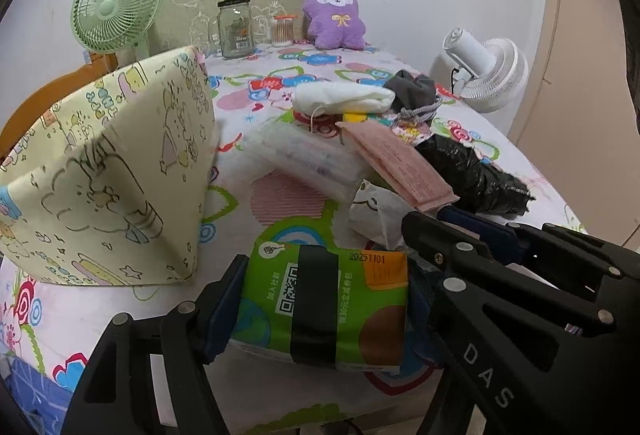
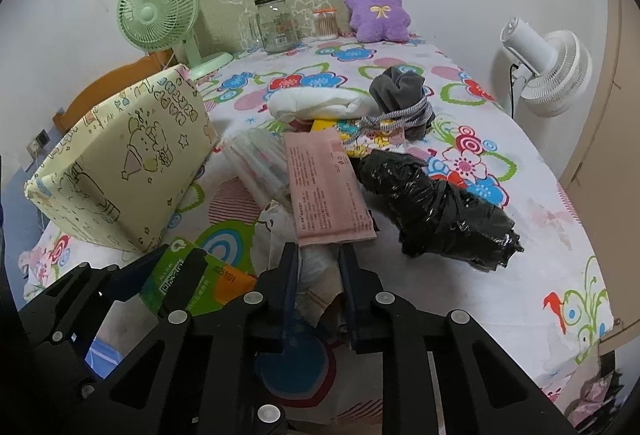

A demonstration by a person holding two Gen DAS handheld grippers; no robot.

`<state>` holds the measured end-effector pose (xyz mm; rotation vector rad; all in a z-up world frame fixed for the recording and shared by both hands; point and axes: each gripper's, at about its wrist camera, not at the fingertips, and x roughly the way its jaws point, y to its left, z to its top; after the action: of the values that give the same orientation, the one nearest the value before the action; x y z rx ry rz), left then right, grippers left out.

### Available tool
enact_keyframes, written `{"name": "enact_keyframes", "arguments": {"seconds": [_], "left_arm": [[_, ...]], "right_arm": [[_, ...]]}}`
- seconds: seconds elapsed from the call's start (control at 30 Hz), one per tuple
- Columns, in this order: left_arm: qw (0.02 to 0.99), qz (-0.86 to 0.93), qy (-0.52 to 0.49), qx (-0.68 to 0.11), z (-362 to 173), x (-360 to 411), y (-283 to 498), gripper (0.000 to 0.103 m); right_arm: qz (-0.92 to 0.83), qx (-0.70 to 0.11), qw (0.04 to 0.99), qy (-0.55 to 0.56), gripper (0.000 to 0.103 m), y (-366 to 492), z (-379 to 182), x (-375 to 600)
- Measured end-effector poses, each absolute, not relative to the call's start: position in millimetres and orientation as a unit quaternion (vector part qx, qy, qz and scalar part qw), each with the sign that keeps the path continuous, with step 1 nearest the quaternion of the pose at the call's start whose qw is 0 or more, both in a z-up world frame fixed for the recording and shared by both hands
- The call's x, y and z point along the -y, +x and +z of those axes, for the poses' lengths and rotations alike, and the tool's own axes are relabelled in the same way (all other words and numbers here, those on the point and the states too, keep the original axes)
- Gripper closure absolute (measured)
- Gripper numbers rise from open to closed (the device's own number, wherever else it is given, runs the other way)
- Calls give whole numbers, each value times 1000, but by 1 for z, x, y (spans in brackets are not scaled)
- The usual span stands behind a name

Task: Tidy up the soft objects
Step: 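Grasp the white plastic bag with the right tool while the left tool lifts the tissue pack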

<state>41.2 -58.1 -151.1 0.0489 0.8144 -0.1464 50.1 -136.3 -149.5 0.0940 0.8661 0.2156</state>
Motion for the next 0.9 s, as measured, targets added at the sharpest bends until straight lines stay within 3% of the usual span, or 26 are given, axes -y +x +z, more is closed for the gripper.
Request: {"name": "enact_keyframes", "arguments": {"seconds": [0.9], "left_arm": [[943, -65, 29, -325, -72, 66, 49, 28]], "right_arm": [[89, -347, 932, 47, 81, 56, -69, 148]]}}
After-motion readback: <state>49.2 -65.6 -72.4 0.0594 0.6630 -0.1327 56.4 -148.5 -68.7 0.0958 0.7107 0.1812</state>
